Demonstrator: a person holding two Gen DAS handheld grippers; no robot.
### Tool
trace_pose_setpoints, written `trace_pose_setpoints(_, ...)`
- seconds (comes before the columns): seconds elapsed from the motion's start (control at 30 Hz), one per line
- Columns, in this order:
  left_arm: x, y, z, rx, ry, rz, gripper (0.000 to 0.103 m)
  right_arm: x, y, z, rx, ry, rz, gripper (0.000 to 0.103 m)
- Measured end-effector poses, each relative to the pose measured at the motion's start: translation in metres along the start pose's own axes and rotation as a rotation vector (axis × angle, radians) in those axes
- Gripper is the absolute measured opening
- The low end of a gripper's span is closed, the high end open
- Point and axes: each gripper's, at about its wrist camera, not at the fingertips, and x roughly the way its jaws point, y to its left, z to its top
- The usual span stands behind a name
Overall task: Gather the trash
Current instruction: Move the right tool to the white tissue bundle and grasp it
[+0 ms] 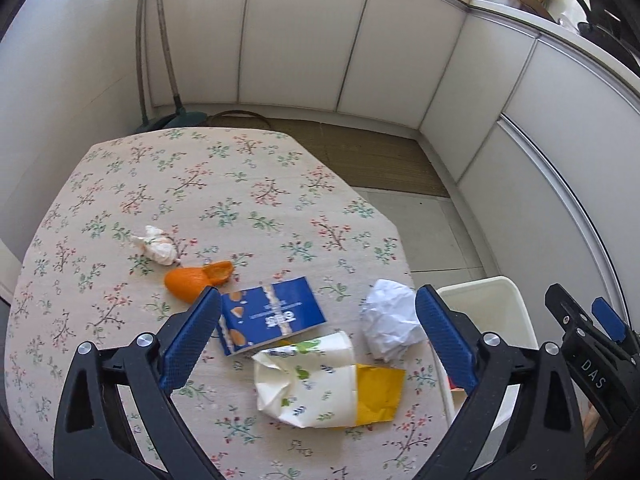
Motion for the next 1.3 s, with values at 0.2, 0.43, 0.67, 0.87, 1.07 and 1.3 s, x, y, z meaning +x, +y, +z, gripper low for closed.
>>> trace_pose_setpoints(0.2,-0.001,0.050,0.000,-0.059,0.019,0.051,0.093,0.004,0.046,0.001,-0.058,0.009,0.058,0.092)
trace_pose_setpoints(0.43,0.004,0.105,-0.002,-0.159,0.043,0.093,0.094,0.009,0.099,-0.002,-0.136,0.021,0.110,0.092)
trace_pose_setpoints(0.67,0.004,0.168,0.004,-0.324,0.054,0.130,0.094,0.025,0.152,-0.005,-0.225,0.046,0.172,0.092)
trace_pose_setpoints(0.87,-0.001,0.210,0.005,-0.417,0.048,0.159,0.093,0.039,0.205,-0.009,-0.326,0.057,0.234,0.092)
trace_pose_setpoints(1.07,-0.006,0.249,0.002,-0.513,0.055,0.167,0.093,0.053,0.261,-0.016,-0.439,0.067,0.327,0.092)
trace_pose_setpoints(1.3,-0.019,0.290,0.006,-0.647,0.043,0.131,0.094,0.074,0.332,-0.038,-0.586,0.105,0.421,0.092)
